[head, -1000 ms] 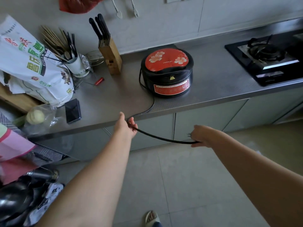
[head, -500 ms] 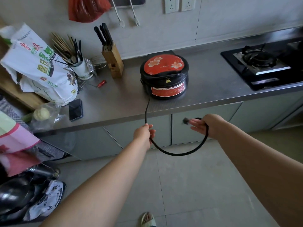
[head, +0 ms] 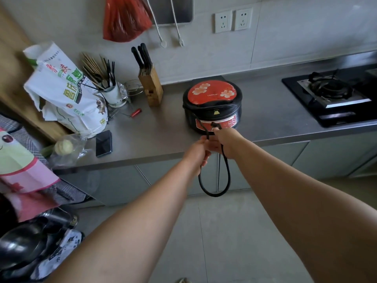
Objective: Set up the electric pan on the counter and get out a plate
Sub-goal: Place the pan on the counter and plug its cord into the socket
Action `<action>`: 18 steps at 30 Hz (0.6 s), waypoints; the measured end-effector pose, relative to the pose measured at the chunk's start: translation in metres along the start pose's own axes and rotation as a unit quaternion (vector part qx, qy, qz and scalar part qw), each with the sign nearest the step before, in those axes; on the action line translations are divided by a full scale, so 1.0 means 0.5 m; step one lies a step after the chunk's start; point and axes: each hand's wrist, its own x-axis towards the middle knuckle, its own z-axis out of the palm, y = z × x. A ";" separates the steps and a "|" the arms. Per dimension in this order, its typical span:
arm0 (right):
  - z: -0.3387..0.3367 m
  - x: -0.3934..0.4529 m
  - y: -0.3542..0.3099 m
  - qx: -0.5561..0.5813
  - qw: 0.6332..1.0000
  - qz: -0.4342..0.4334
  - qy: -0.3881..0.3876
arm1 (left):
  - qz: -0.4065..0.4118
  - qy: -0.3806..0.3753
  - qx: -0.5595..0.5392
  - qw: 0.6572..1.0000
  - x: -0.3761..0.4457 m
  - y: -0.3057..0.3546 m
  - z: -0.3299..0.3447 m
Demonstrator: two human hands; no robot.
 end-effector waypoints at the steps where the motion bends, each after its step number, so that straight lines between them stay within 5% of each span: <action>1: 0.008 0.005 -0.006 0.014 1.000 -0.001 0.000 | 0.021 -0.012 0.013 1.000 0.001 0.000 0.004; 6: 0.007 0.019 -0.032 -0.026 1.000 -0.014 0.007 | 0.080 -0.027 0.121 0.989 0.000 0.025 0.011; 10: -0.001 0.028 -0.053 -0.066 0.998 -0.008 -0.010 | 0.003 -0.046 0.196 0.980 0.016 0.063 -0.023; 13: 0.004 0.046 -0.078 -0.169 0.984 -0.063 -0.001 | -0.045 -0.041 0.123 0.991 0.037 0.086 -0.044; 18: 0.003 0.086 -0.168 -0.324 0.912 -0.251 -0.009 | -0.088 -0.009 -0.167 0.982 0.142 0.183 -0.060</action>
